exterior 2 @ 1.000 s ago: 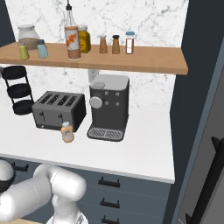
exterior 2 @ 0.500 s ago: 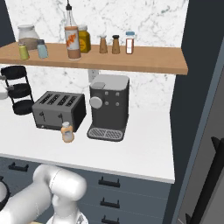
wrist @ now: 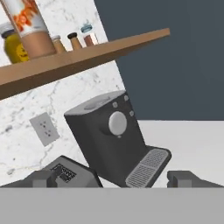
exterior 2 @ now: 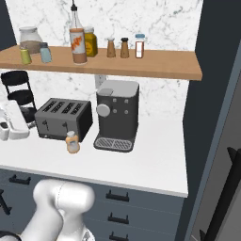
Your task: Put the shaker and condiment bottle from the counter next to their counterparts in the cabinet.
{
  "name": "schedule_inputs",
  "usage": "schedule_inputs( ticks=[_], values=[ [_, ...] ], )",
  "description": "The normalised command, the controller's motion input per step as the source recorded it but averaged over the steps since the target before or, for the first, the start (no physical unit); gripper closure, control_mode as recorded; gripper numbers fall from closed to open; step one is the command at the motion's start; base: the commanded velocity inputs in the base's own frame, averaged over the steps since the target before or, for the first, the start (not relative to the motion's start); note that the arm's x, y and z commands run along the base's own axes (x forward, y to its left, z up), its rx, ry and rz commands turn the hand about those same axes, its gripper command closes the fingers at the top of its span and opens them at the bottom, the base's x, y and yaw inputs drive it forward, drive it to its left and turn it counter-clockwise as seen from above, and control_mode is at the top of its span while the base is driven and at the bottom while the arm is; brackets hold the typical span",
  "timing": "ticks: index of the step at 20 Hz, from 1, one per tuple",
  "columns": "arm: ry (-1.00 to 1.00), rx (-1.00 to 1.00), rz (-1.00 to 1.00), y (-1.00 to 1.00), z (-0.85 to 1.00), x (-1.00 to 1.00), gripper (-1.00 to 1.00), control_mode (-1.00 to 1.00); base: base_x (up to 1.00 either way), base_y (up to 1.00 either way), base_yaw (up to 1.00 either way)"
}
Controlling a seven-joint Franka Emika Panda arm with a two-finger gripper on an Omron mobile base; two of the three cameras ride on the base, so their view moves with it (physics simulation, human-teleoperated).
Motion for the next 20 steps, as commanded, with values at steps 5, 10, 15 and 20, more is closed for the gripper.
schedule_inputs(
  ticks=[5, 10, 15, 20],
  values=[
    [0.05, 0.09, -0.03, -0.50, -0.66, -0.17, -1.00, -1.00, 0.00, 0.00, 0.00],
    [0.08, 0.00, 0.00, 0.00, -0.46, 0.06, -1.00, -1.00, 0.00, 0.00, 0.00],
    [0.00, 0.00, 0.00, 0.00, -0.41, 0.10, -1.00, -1.00, 0.00, 0.00, 0.00],
    [0.01, -0.01, -0.02, 0.00, -0.37, 0.27, -1.00, -1.00, 0.00, 0.00, 0.00]
  ],
)
